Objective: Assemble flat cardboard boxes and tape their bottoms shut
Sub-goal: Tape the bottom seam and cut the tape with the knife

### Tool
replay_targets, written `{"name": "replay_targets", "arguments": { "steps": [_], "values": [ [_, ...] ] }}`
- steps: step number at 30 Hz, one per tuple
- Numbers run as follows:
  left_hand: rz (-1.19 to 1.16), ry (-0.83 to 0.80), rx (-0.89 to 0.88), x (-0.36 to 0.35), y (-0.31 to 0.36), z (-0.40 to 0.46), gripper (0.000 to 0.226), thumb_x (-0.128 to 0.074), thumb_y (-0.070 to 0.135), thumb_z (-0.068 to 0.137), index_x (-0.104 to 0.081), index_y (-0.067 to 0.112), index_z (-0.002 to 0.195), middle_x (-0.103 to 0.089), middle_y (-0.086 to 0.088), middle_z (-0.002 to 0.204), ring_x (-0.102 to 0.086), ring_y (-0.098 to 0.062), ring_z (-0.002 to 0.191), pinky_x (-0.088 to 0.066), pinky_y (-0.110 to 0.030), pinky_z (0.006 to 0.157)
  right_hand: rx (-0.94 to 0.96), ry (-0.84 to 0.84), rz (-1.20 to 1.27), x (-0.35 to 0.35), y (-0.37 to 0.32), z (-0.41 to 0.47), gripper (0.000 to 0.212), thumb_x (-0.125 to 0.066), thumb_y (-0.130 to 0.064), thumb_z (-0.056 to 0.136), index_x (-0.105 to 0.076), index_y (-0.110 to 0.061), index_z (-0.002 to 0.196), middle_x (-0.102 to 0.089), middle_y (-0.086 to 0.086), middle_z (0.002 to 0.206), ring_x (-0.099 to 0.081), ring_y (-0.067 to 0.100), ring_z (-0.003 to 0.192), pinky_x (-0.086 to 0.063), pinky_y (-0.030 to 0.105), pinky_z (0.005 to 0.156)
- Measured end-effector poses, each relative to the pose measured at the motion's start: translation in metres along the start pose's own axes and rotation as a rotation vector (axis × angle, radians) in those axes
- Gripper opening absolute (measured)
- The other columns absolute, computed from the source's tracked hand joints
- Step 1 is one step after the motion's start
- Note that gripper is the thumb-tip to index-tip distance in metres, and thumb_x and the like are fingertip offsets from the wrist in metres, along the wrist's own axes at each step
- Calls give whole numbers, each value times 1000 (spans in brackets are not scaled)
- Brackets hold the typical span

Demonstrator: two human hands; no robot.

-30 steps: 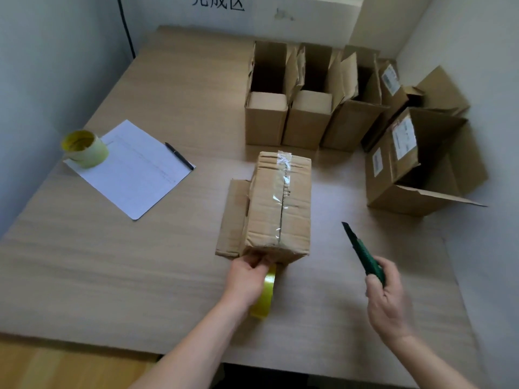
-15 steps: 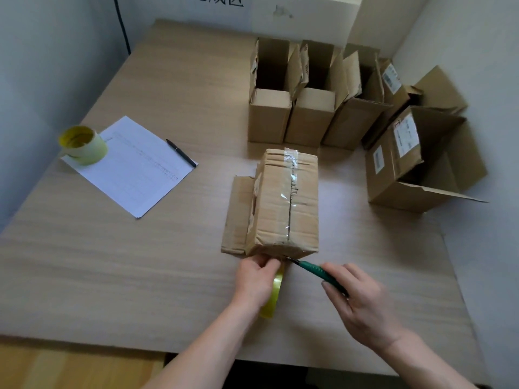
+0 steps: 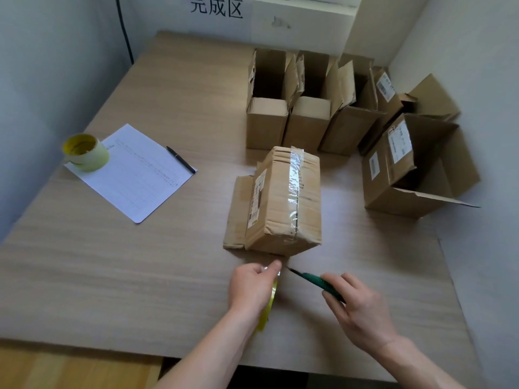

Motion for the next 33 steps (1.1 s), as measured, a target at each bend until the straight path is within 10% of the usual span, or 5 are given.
{"name": "replay_targets", "arguments": {
  "steps": [7,13,22,33],
  "values": [
    [-44,-173,-68,8,-5,-9,26,-72,4,79,-71,24,62,-66,7,65,-58,-10,66,-44,-20,64,-555,-149,-117,-14,70,-44,47,-63,-36,92,-54,-27,137,-58,3,128,-54,28,117,-44,40,92],
    [-85,-193,-96,13,-8,-23,21,-71,3,84,-72,20,71,-66,1,67,-55,-7,60,-42,-17,59,-8,352,173,42,-24,56,61,-56,-49,88,-54,-13,138,-46,13,145,-39,25,138,-28,36,110],
    [-161,-145,-99,37,-5,-38,30,-70,-4,82,-71,20,64,-61,11,53,-50,4,49,-39,-13,53,464,103,-151,8,-73,137,44,-64,-59,82,-71,-27,112,-64,7,122,-59,32,109,-44,45,85],
    [-220,-118,-122,64,23,-50,25,-71,-1,81,-73,18,65,-61,7,59,-51,-1,54,-40,-14,55,446,53,-223,-6,-76,149,65,-76,-69,60,-53,-35,111,-55,-2,121,-54,28,108,-37,44,86]
  ]
}}
Point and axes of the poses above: each hand's wrist, its own z-axis towards the middle knuckle, its own x-axis out of the back of the hand, y = z × x, the point moved 3 cm from there along z, towards the middle knuckle
